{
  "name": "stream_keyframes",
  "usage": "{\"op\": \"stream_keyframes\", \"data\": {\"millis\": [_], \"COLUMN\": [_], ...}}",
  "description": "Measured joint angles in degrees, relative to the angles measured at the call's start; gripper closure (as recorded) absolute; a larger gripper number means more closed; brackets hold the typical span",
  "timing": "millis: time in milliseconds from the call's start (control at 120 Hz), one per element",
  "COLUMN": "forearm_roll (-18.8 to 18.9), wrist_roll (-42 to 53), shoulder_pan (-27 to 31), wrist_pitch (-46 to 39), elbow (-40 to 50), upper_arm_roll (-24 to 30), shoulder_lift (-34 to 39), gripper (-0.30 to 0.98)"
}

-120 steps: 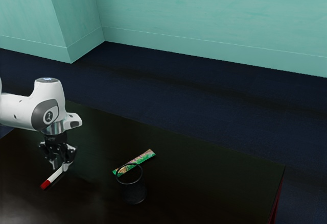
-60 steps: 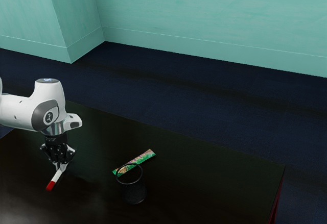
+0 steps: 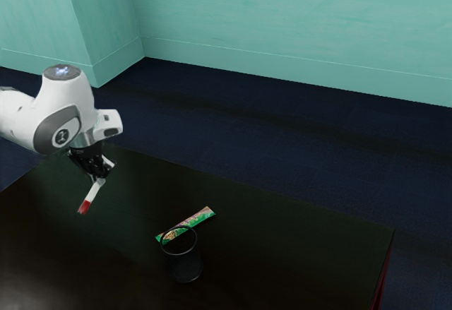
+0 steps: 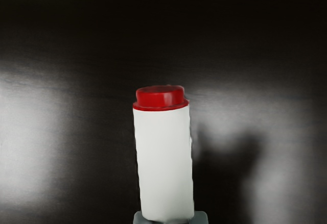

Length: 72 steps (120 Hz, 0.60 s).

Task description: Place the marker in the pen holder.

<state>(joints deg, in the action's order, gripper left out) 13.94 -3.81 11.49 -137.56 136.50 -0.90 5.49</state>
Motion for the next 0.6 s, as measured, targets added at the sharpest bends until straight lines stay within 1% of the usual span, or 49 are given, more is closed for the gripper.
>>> {"op": "stream_keyframes", "data": {"millis": [117, 183, 242, 325, 417, 600], "forearm_roll": [2.1, 2.5, 2.5, 2.5, 2.5, 2.4], "wrist_roll": [-0.6, -1.1, -1.9, -3.6, -5.9, -11.8], "shoulder_pan": [-5.0, -6.4, -8.8, -11.9, -14.0, -15.6], "wrist_pitch": [-4.4, -8.9, -13.0, -17.1, -19.9, -22.6], "elbow": [2.0, 5.0, 7.1, 7.9, 8.2, 11.6], "upper_arm_roll": [2.0, 2.9, 3.3, 5.0, 7.9, 12.1], "shoulder_lift": [5.9, 8.6, 10.5, 11.5, 12.3, 14.5], "gripper": [0.79, 0.79, 0.79, 0.79, 0.79, 0.79]}}
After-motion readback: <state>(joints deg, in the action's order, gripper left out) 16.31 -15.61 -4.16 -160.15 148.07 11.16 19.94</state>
